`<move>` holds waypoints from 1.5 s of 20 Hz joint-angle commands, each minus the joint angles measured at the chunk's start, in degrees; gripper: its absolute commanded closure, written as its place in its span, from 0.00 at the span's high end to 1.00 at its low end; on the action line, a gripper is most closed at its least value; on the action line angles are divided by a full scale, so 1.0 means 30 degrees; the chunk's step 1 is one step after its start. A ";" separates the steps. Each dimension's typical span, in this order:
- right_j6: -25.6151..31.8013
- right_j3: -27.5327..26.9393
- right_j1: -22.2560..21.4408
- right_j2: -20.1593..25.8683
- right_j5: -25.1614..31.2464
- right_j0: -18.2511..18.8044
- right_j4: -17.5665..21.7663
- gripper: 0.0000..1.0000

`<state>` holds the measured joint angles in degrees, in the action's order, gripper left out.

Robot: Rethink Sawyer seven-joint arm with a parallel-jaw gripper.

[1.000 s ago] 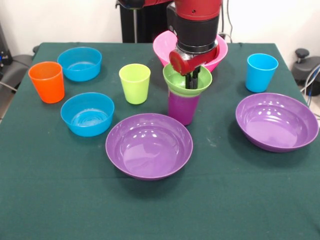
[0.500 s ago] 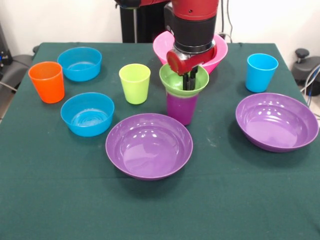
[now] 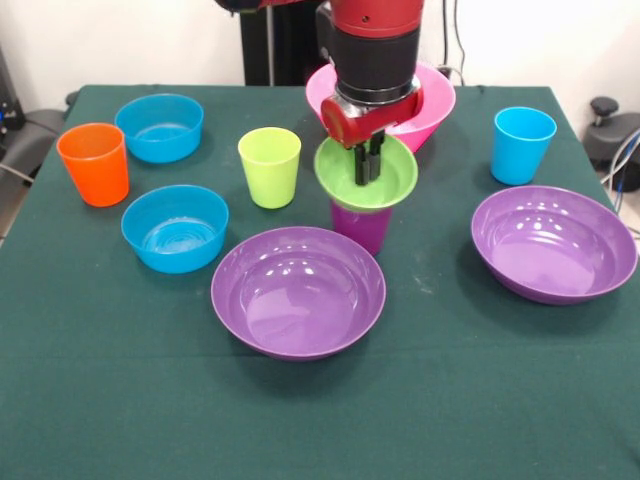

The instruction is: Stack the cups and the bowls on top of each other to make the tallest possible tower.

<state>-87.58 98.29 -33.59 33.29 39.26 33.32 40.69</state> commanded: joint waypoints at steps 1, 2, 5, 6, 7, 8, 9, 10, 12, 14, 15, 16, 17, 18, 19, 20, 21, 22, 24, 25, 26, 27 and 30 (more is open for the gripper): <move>0.3684 0.1218 -0.2025 0.0913 0.2928 0.0291 -0.0566 0.00; 0.3457 0.1457 -0.2359 0.0950 0.2998 0.0181 -0.0689 0.00; 0.3233 0.1865 -0.2824 0.1011 0.3225 0.0068 -0.0802 0.00; 0.2998 0.2157 -0.2995 0.1015 0.3073 0.0014 -0.0810 0.00; 0.3001 0.2324 -0.3215 0.1028 0.3217 -0.0003 -0.0879 0.00; 0.2982 0.2564 -0.3654 0.1086 0.3479 -0.0049 -0.1077 0.00; 0.3049 0.2807 -0.4014 0.1170 0.3672 0.0007 -0.1277 0.00; 0.3170 0.3320 -0.4843 0.1394 0.4006 0.0135 -0.1770 0.00; 0.3401 0.3960 -0.6097 0.1738 0.4619 0.0294 -0.2613 0.00; 0.3703 0.4326 -0.7172 0.1953 0.5291 0.0360 -0.3250 0.00; 0.3825 0.4371 -0.7490 0.2011 0.5546 0.0376 -0.3394 0.00; 0.3985 0.4241 -0.7719 0.2086 0.5877 0.0394 -0.3509 0.00; 0.4144 0.4111 -0.7948 0.2161 0.6209 0.0412 -0.3624 0.00; 0.4508 0.3837 -0.7986 0.2265 0.6601 0.0529 -0.3582 0.00; 0.4697 0.3703 -0.7984 0.2332 0.6771 0.0614 -0.3505 0.00; 0.4892 0.3636 -0.7991 0.2369 0.6764 0.0752 -0.3332 0.00; 0.5086 0.3569 -0.7998 0.2406 0.6757 0.0890 -0.3158 0.00; 0.5478 0.3705 -0.8269 0.2480 0.6762 0.1175 -0.2936 0.00; 0.5858 0.3994 -0.8547 0.2849 0.6233 0.1953 -0.2984 0.00; 0.5838 0.3985 -0.8395 0.3081 0.5743 0.2273 -0.3108 0.00; 0.5979 0.3762 -0.7910 0.3254 0.5141 0.2686 -0.2777 0.00; 0.5962 0.3525 -0.7483 0.3400 0.4849 0.2886 -0.2472 0.00; 0.6553 0.1608 -0.5819 0.3486 0.5242 0.3122 -0.1259 0.00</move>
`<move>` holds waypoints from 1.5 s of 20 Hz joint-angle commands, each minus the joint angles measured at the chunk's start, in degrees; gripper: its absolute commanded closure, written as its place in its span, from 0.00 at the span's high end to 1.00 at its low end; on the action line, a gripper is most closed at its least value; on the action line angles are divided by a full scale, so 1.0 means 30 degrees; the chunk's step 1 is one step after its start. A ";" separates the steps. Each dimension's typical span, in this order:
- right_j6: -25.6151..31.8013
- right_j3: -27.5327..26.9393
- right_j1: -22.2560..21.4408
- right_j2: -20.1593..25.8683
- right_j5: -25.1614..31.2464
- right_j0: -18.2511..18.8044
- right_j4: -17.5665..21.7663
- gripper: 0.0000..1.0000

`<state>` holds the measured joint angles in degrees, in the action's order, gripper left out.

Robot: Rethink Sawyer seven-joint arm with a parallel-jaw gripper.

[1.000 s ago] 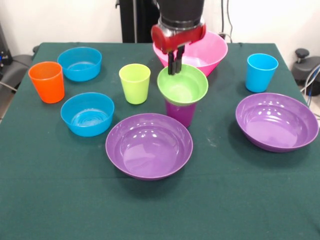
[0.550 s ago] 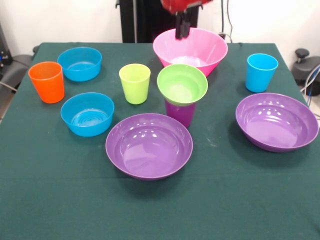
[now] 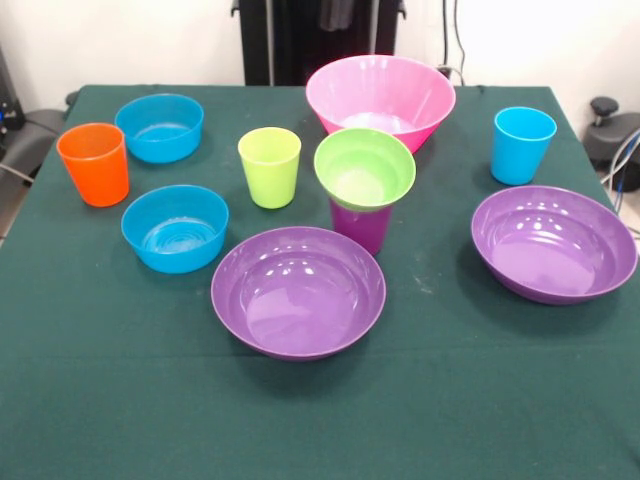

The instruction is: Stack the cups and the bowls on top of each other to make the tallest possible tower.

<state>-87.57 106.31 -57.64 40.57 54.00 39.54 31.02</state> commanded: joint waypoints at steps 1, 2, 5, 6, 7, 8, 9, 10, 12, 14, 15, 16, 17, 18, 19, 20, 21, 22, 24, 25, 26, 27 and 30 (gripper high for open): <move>0.6673 -0.1508 0.2575 0.1108 0.0590 0.1060 0.2113 0.00; 0.6814 -0.2076 0.3193 0.1141 0.0728 0.1061 0.2283 0.00; 0.6537 -0.2930 0.4254 0.1065 0.0987 0.0876 0.2690 0.00; 0.6114 -0.3110 0.4529 0.0935 0.0922 0.0710 0.2876 0.00; 0.5753 -0.3222 0.4588 0.0750 0.0948 0.0512 0.3182 0.00; 0.5328 -0.3265 0.4615 0.0565 0.1071 0.0310 0.3338 0.00; 0.5119 -0.3302 0.4660 0.0570 0.1109 0.0242 0.3320 0.00; 0.4577 -0.3368 0.4669 0.0469 0.1142 -0.0021 0.3280 0.00; 0.3820 -0.3511 0.4779 0.0353 0.1139 -0.0451 0.3249 0.00; 0.3425 -0.3933 0.4963 0.0252 0.1565 -0.0752 0.3086 0.00; 0.3426 -0.4115 0.5032 0.0243 0.1781 -0.0791 0.2987 0.00; 0.3511 -0.4369 0.5215 0.0221 0.1935 -0.0781 0.2923 0.00; 0.3556 -0.4488 0.5340 0.0132 0.1966 -0.0827 0.2986 0.00; 0.3531 -0.4578 0.5425 -0.0079 0.1984 -0.0925 0.3263 0.00; 0.3590 -0.4628 0.5416 -0.0145 0.2105 -0.0971 0.3304 0.00; 0.3671 -0.4609 0.5212 -0.0105 0.2364 -0.0987 0.3118 0.00; 0.3681 -0.4547 0.5015 -0.0055 0.2510 -0.0993 0.2919 0.00; 0.3743 -0.4296 0.4548 0.0101 0.2938 -0.0974 0.2480 0.00; 0.4072 -0.3991 0.4253 0.0480 0.3073 -0.0882 0.2033 0.00; 0.4309 -0.4066 0.4451 0.0599 0.2980 -0.0846 0.2065 0.00; 0.4522 -0.4326 0.4882 0.0538 0.2701 -0.0862 0.2463 0.00; 0.4598 -0.4388 0.5004 0.0554 0.2679 -0.0822 0.2507 0.00; 0.5097 -0.3932 0.4603 0.1069 0.2568 -0.0128 0.2014 0.00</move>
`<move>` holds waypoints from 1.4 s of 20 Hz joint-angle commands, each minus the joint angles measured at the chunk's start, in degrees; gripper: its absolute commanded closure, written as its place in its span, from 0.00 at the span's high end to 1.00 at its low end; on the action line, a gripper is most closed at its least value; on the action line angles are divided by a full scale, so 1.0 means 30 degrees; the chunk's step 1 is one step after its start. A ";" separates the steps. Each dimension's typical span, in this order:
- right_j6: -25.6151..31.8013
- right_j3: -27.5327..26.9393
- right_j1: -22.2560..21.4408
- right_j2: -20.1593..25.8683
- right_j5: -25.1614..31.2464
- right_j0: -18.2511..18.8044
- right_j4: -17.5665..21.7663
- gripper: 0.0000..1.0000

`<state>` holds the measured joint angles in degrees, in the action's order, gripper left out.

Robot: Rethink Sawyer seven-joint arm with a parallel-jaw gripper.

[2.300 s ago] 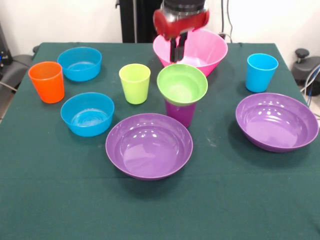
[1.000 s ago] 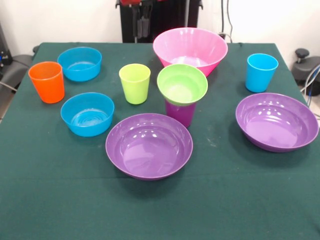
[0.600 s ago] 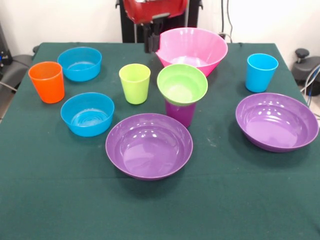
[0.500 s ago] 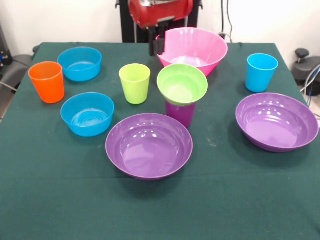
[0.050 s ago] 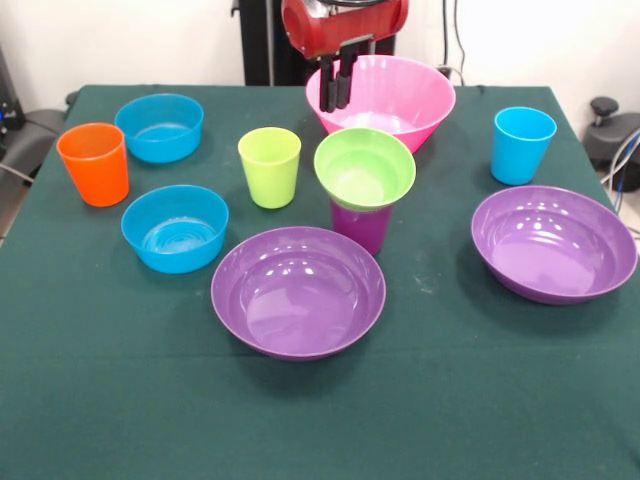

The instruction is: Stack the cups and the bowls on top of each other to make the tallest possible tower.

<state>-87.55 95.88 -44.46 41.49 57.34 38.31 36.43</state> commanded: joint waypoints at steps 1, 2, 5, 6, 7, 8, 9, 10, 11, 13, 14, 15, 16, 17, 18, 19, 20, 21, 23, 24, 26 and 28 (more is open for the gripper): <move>0.5159 -0.0295 0.0117 0.1021 0.1196 0.0547 -0.0033 0.00; 0.4956 -0.0439 0.0285 0.1072 0.1061 0.0525 -0.0056 0.00; 0.4435 -0.0525 0.0831 0.1131 0.0380 0.0491 0.0203 0.00; 0.4410 -0.0603 0.1075 0.1129 0.0099 0.0500 0.0398 0.00; 0.4435 -0.0595 0.1140 0.1177 0.0019 0.0554 0.0445 0.00; 0.4420 -0.0580 0.1186 0.1254 -0.0080 0.0584 0.0448 0.00; 0.4403 -0.0580 0.1183 0.1292 -0.0032 0.0582 0.0441 0.00; 0.4330 -0.0641 0.1213 0.1276 0.0049 0.0498 0.0489 0.00; 0.4278 -0.0635 0.1225 0.1278 0.0022 0.0471 0.0545 0.00; 0.4262 -0.0623 0.1315 0.1282 -0.0079 0.0421 0.0733 0.00; 0.4277 -0.0540 0.1304 0.1323 -0.0210 0.0488 0.0764 0.00; 0.4269 -0.0482 0.1296 0.1322 -0.0237 0.0494 0.0817 0.00; 0.4227 -0.0379 0.1296 0.1300 -0.0354 0.0492 0.0941 0.00; 0.4176 -0.0343 0.1300 0.1310 -0.0378 0.0478 0.0969 0.00; 0.4158 -0.0346 0.1236 0.1329 -0.0298 0.0464 0.0939 0.00; 0.4122 -0.0332 0.1218 0.1336 -0.0281 0.0446 0.0949 0.00; 0.4076 -0.0283 0.1185 0.1341 -0.0289 0.0454 0.0947 0.00; 0.4030 -0.0233 0.1152 0.1347 -0.0296 0.0461 0.0945 0.00; 0.3901 -0.0118 0.1074 0.1362 -0.0350 0.0484 0.0918 0.00; 0.3824 -0.0204 0.1088 0.1357 -0.0279 0.0409 0.0895 0.00; 0.3767 -0.0204 0.1045 0.1376 -0.0239 0.0411 0.0854 0.00; 0.3739 -0.0131 0.1039 0.1383 -0.0328 0.0448 0.0887 0.00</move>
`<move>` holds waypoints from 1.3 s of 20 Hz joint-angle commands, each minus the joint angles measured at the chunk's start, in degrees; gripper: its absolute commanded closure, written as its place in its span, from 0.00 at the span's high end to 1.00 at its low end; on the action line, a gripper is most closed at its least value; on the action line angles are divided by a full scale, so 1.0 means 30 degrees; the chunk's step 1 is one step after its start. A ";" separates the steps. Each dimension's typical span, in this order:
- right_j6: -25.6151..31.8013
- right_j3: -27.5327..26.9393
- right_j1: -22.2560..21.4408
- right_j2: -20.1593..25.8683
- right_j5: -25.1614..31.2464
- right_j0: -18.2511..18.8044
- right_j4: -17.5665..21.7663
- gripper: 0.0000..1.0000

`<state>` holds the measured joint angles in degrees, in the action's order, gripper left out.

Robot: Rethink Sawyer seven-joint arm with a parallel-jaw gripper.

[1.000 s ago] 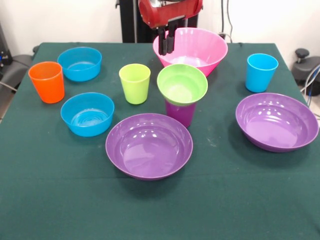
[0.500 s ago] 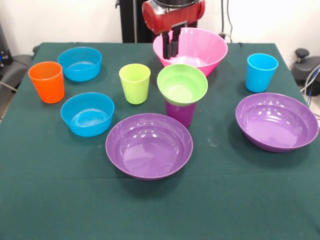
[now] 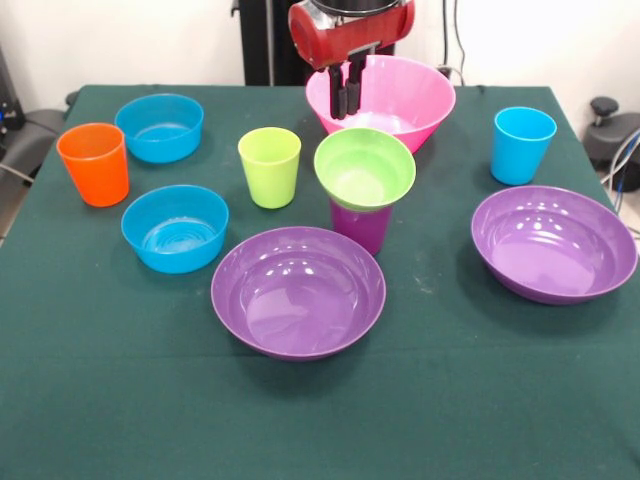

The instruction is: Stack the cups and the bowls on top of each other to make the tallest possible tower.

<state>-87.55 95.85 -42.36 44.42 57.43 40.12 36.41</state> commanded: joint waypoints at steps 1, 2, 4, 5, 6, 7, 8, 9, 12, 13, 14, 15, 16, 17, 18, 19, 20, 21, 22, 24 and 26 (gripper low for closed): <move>0.3748 -0.0106 0.0340 0.0411 -0.0378 -0.0140 0.0917 0.00; 0.3794 -0.0107 0.0323 0.0452 -0.0361 -0.0107 0.0881 0.00; 0.3840 -0.0150 0.0272 0.0523 -0.0216 -0.0095 0.0760 0.00; 0.3858 -0.0185 0.0263 0.0533 -0.0163 -0.0097 0.0743 0.00; 0.3882 -0.0239 0.0278 0.0535 -0.0135 -0.0113 0.0760 0.00; 0.3884 -0.0246 0.0289 0.0540 -0.0135 -0.0115 0.0769 0.00; 0.3832 -0.0203 0.0275 0.0525 -0.0198 -0.0129 0.0823 0.00; 0.3821 -0.0200 0.0285 0.0518 -0.0198 -0.0143 0.0847 0.00; 0.3852 -0.0112 0.0219 0.0568 -0.0210 -0.0083 0.0824 0.00; 0.3876 -0.0084 0.0206 0.0579 -0.0213 -0.0060 0.0832 0.00; 0.3893 -0.0054 0.0190 0.0592 -0.0219 -0.0036 0.0830 0.00; 0.3903 -0.0059 0.0188 0.0596 -0.0193 -0.0031 0.0824 0.00; 0.3936 -0.0088 0.0199 0.0604 -0.0152 -0.0017 0.0817 0.00; 0.3957 -0.0090 0.0199 0.0611 -0.0140 -0.0005 0.0816 0.00; 0.4007 -0.0065 0.0197 0.0627 -0.0163 0.0025 0.0844 0.00; 0.4058 -0.0038 0.0195 0.0652 -0.0146 0.0060 0.0840 0.00; 0.4149 0.0002 0.0157 0.0709 -0.0117 0.0122 0.0810 0.00; 0.4182 0.0027 0.0145 0.0744 -0.0098 0.0156 0.0799 0.00; 0.4251 0.0084 0.0118 0.0786 -0.0091 0.0226 0.0800 0.00; 0.4333 0.0055 0.0190 0.0840 -0.0075 0.0277 0.0879 0.00; 0.4503 0.0008 0.0268 0.0909 -0.0041 0.0383 0.0955 0.00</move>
<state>-87.55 95.85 -42.37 46.32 57.43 40.86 36.43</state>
